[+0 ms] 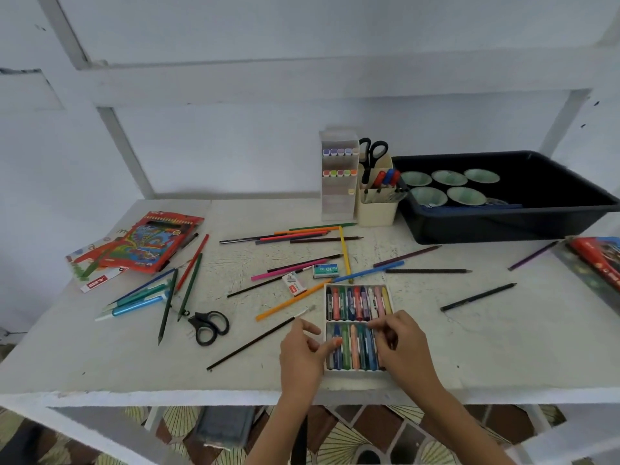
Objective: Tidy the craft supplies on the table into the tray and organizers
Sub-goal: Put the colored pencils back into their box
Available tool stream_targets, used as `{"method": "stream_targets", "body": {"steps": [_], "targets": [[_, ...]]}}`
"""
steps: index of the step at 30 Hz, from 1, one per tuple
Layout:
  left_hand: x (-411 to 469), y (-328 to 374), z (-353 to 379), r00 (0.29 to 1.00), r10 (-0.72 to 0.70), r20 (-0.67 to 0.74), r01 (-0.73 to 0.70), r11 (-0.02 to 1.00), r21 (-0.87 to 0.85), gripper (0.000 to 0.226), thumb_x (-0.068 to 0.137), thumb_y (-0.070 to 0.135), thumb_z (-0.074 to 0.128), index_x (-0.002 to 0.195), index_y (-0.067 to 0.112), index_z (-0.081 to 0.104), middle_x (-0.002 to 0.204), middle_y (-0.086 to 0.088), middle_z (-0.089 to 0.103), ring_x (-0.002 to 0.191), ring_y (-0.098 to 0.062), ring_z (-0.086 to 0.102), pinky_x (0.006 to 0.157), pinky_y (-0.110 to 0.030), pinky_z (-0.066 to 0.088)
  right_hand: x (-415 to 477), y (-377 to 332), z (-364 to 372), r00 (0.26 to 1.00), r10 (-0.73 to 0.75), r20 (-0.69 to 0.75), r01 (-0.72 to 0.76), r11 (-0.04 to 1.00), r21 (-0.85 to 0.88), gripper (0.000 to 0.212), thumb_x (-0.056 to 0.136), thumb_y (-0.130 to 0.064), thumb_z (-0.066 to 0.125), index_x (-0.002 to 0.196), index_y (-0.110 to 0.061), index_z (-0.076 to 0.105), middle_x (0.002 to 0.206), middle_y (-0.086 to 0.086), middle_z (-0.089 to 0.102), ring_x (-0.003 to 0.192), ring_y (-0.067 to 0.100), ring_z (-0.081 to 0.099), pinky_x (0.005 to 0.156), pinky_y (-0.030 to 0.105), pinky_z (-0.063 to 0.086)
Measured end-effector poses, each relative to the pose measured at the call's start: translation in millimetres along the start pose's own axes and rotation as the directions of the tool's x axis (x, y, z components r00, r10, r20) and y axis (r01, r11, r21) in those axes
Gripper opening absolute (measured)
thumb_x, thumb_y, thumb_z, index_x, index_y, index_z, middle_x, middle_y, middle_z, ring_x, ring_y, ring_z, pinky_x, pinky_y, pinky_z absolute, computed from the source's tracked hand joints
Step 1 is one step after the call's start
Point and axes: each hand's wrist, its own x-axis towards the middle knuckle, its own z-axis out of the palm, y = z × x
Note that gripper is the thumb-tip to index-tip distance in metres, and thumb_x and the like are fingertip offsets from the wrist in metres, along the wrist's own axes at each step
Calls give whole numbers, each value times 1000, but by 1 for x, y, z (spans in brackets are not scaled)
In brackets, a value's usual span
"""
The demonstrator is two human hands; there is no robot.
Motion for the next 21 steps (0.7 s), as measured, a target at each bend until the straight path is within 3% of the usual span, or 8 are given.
{"method": "stream_targets", "body": {"steps": [2,7,12,17,21], "targets": [[0,-1,1,1000,17,14,-17,1000,13,30,77,29,75,91,16,52,62,2,56,55,-6,51,51,-14,37,-3,2,4,999,-42,-15,40,996,-77,22,82,0,63,95,-18,65,88,-5,50,82,7,50,73,21,47],[0,7,1,997,71,-28,-68,995,72,25,82,37,68,93,22,52,75,5,58,64,-4,54,57,-15,41,1,-5,6,983,-181,-19,174,966,-190,29,75,4,65,95,-16,66,90,-5,49,83,11,49,71,22,46],[-4,22,-18,968,196,-156,-202,979,-23,11,90,35,58,92,24,57,87,8,58,77,-4,56,64,-15,46,14,-35,15,984,-159,85,158,987,17,28,83,2,60,92,-23,63,92,-8,55,87,7,54,76,23,50],[-1,16,-57,944,165,-287,-191,980,-62,5,92,22,56,88,23,58,82,9,60,74,-5,56,62,-13,43,30,-72,35,954,-204,220,182,976,115,29,86,1,58,87,-28,61,87,-14,58,77,2,55,65,13,47],[11,-4,-94,923,120,-366,-152,987,-59,8,92,19,57,86,23,60,77,7,62,73,-5,56,61,-13,44,45,-101,58,921,-259,289,195,953,233,32,85,1,61,78,-30,65,82,-14,63,76,1,57,64,14,47]]}}
